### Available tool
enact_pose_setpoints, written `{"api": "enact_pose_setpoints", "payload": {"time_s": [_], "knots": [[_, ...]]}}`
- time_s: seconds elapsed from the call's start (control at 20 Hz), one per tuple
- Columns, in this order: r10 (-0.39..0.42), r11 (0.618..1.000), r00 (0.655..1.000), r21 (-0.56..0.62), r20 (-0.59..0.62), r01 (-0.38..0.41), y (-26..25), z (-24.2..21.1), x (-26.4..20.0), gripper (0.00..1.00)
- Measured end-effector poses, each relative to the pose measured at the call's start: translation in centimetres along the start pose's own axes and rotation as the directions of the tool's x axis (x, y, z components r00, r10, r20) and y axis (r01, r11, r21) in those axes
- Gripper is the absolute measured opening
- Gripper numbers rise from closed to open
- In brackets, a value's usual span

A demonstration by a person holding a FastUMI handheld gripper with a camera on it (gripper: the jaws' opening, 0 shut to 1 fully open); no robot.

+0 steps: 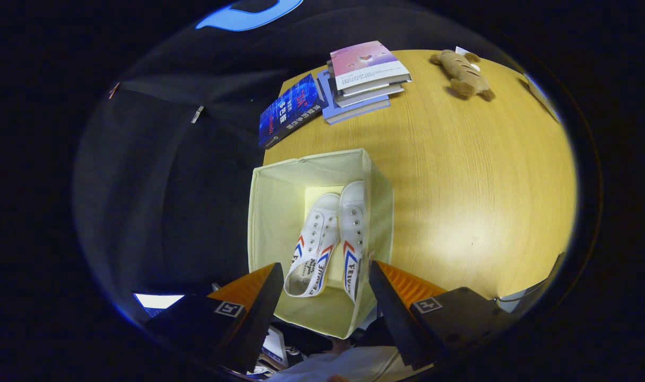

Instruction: Open the storage box then place both shoes into the box .Put the left shoe in first, then the right shoe, with the right side of both shoes facing outward in a uniform manner.

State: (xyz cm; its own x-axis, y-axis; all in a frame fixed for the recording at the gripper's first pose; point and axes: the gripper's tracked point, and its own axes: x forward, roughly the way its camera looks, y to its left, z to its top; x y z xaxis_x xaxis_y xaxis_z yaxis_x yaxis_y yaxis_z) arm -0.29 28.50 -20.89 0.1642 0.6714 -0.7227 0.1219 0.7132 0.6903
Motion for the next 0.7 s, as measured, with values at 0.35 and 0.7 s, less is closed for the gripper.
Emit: {"api": "enact_pose_setpoints", "payload": {"time_s": [0.35,0.7], "knots": [[-0.047,0.997,0.975,-0.044,0.216,0.058,-4.4,2.9,-4.2,0.99],[-0.184,0.974,0.884,-0.04,0.43,0.222,-12.0,6.1,-10.3,0.99]]}}
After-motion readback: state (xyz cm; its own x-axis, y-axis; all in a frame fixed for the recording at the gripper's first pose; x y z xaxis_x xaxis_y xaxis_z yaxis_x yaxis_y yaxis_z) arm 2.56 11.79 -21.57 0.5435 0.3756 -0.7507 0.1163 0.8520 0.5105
